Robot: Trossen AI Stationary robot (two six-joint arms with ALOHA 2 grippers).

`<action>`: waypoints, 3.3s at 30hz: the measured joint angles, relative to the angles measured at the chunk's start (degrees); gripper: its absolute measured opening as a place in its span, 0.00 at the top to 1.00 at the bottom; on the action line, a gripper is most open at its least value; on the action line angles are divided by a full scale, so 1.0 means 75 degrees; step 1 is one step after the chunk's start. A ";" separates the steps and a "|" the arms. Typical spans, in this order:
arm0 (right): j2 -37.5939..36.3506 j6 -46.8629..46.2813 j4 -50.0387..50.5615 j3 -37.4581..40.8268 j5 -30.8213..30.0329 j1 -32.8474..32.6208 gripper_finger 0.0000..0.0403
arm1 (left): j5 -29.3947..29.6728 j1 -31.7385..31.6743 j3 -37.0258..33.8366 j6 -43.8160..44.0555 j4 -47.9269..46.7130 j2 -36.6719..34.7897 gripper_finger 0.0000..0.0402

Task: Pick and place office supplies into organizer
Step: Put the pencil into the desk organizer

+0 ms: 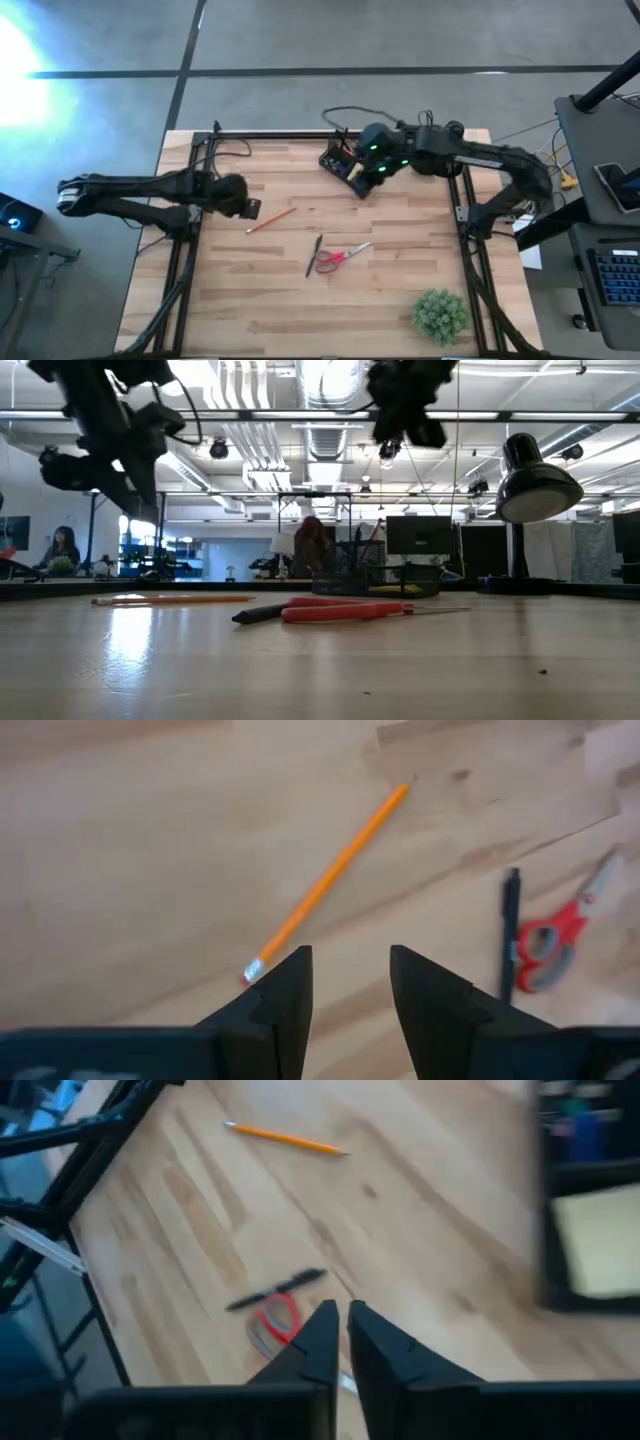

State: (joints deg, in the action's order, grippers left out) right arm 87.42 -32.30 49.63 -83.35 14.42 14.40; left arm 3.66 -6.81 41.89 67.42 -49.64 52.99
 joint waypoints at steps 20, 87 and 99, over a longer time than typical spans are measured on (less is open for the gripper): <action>0.4609 -0.2470 -0.4269 -0.1134 0.1526 -0.0157 0.97 | 0.0358 0.1219 -0.0851 0.0403 -0.0040 -0.0285 0.99; 0.6633 -0.1555 -0.2507 -0.3473 0.0535 -0.0078 0.97 | -0.0029 0.1277 -0.1790 0.0693 0.0961 -0.0614 1.00; 0.6639 -0.1549 -0.2503 -0.3444 0.0475 0.0004 0.97 | -0.0032 0.1280 -0.1869 0.0693 0.0961 -0.0617 1.00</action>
State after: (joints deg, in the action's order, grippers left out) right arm 137.21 -43.92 30.86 -109.18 17.98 14.43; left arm 3.42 2.79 27.88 72.62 -42.44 48.36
